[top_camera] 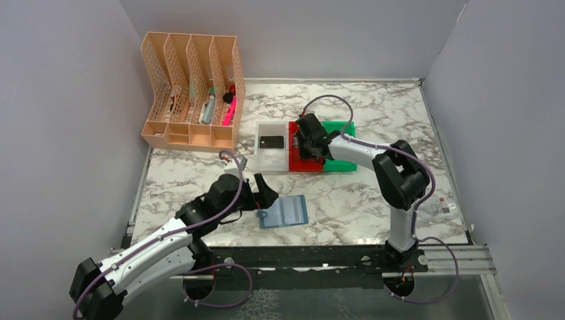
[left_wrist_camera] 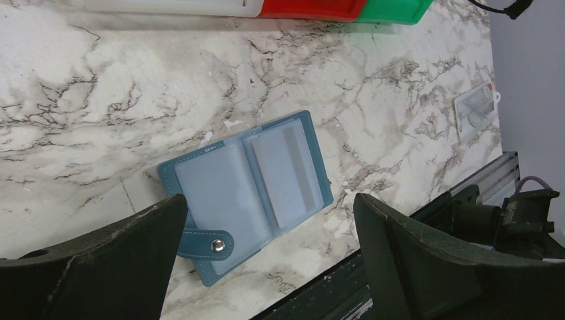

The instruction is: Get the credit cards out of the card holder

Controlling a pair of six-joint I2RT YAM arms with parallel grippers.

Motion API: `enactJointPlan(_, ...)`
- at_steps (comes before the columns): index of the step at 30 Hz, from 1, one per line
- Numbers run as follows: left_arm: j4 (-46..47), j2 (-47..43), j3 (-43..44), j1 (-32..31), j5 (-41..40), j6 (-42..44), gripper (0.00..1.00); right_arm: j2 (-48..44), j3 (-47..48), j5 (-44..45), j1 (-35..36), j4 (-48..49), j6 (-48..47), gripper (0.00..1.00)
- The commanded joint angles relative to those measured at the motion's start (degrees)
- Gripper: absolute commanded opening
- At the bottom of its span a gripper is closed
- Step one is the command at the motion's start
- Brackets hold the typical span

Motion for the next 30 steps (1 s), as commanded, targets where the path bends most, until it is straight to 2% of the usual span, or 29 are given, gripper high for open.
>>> enactJointPlan(1,0.06,-0.52,-0.42,0.19,-1.37,0.01,0.99,2.79,3.3,5.08,0.07,-0.83,1.12,0.29)
enactJointPlan(11,-0.07,-0.84,-0.67,0.23,-1.24,-0.07,0.99,7.23,8.83,9.97,-0.01,-1.6,0.97,0.29)
enactJointPlan(30,0.86,-0.13,-1.09,0.22,-0.5,-0.34,0.99,7.68,9.83,11.63,-0.46,0.25,7.64,0.31)
